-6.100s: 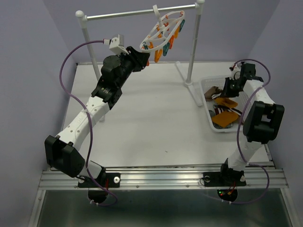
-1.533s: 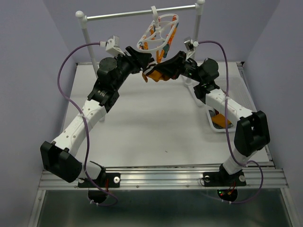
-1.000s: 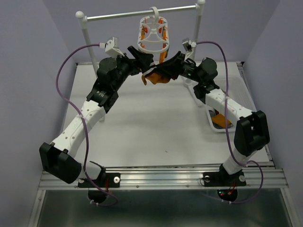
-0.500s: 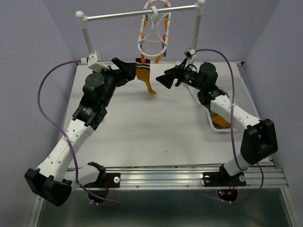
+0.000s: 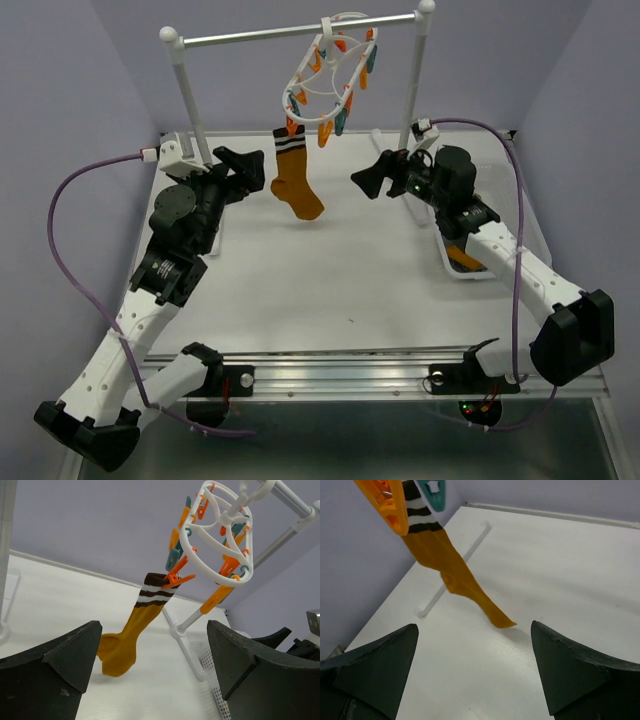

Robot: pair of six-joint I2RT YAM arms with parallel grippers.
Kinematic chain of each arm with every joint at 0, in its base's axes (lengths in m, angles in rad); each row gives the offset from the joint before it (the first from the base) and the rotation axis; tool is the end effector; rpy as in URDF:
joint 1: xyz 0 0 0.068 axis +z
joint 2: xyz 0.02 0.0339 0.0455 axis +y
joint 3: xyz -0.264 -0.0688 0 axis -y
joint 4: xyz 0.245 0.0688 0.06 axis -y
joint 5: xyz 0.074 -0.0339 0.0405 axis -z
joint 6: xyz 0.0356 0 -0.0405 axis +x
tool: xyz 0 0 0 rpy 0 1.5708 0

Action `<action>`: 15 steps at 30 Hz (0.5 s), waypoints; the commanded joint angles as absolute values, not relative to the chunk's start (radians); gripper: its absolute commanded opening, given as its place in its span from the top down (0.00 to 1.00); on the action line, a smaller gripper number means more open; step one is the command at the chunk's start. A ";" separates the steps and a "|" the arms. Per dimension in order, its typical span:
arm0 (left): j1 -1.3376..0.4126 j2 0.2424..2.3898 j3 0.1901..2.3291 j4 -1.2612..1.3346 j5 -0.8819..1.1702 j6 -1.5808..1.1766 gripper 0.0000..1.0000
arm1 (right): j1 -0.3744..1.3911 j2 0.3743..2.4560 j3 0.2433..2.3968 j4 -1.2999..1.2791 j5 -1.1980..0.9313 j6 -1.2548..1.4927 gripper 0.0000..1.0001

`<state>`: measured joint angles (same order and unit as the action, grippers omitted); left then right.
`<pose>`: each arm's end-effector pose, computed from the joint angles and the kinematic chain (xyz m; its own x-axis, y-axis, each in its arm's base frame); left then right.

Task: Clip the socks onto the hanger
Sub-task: Clamp the sock onto the hanger.

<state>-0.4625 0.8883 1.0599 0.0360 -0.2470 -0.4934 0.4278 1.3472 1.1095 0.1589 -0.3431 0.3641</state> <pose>0.1747 -0.0774 0.4417 0.0590 -0.5426 -0.8380 0.2798 0.8147 -0.5078 0.2870 0.1440 0.3631 -0.3147 0.2251 -0.9221 -0.6247 0.6823 0.3797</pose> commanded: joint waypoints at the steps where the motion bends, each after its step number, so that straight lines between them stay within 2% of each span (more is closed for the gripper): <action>1: -0.457 0.830 1.034 0.055 -0.249 -0.384 0.01 | 0.437 1.279 1.103 0.052 -0.195 0.354 0.00; 7: -0.457 0.785 0.982 0.106 -0.198 -0.336 0.01 | 0.437 1.224 1.084 0.003 -0.109 0.341 0.00; 13: -0.457 0.796 0.959 0.094 0.026 -0.177 0.01 | 0.437 1.245 1.144 -0.083 -0.089 0.258 0.00; 15: -0.459 0.802 0.948 0.100 0.012 -0.127 0.01 | 0.437 1.259 1.179 -0.083 -0.065 0.236 0.00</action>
